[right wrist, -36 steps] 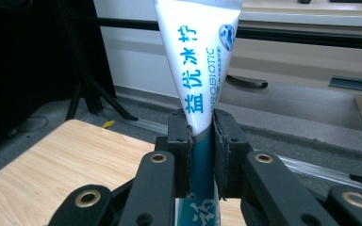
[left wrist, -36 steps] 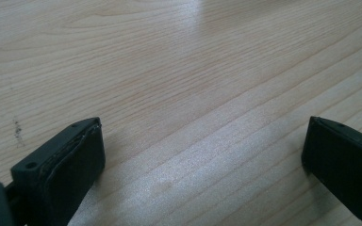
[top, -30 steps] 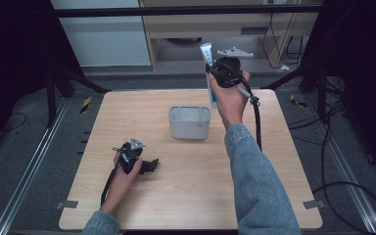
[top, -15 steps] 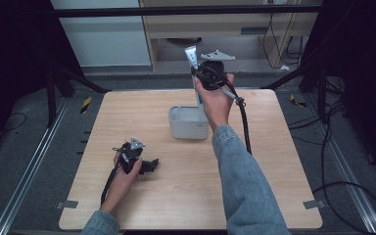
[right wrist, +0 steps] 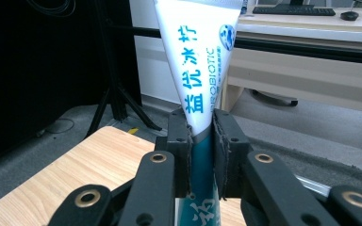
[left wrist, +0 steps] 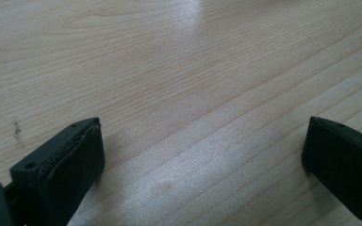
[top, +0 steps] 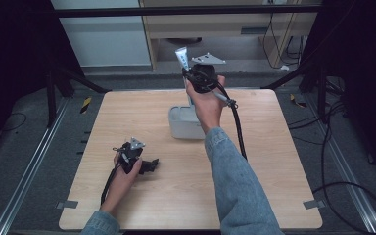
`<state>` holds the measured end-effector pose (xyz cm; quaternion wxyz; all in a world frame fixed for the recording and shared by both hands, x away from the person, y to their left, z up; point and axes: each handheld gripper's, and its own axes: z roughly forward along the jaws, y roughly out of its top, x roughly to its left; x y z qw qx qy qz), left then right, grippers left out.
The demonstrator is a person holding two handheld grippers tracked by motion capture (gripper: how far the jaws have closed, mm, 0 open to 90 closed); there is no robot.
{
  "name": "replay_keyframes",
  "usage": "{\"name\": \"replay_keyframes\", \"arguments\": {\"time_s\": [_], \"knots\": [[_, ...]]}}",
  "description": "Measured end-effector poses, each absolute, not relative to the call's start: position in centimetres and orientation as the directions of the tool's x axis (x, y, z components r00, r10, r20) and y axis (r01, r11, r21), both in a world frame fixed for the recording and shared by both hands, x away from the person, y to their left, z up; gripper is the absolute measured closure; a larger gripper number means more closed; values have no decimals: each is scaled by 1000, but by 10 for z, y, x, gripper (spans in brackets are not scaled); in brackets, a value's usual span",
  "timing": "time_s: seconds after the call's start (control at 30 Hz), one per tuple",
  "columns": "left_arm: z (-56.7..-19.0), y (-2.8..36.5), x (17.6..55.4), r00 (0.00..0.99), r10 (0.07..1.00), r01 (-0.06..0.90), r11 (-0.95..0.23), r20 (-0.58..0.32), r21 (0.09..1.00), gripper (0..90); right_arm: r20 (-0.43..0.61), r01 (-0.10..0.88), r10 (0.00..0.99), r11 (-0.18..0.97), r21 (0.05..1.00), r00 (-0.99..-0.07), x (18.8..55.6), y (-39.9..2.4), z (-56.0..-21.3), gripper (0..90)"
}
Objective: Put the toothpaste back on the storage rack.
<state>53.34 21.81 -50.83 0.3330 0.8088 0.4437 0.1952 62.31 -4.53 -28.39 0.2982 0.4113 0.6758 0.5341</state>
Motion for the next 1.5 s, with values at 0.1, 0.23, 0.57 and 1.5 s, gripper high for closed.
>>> {"name": "replay_keyframes", "arguments": {"time_s": [0.1,0.23,0.57,1.5], "knots": [[-508,218,533,530,848,588,-384,20,712,0,46,234,870,80,969,-490,624,-43,-286,788],[-508,218,533,530,848,588,-385,20,712,0,43,239,869,87,967,-492,625,-40,-290,787],[-508,218,533,530,848,588,-385,20,712,0,57,267,874,85,960,-483,636,-33,-308,787],[-508,218,533,530,848,588,-385,21,712,0,22,308,886,138,941,-463,650,-31,-344,785]]}}
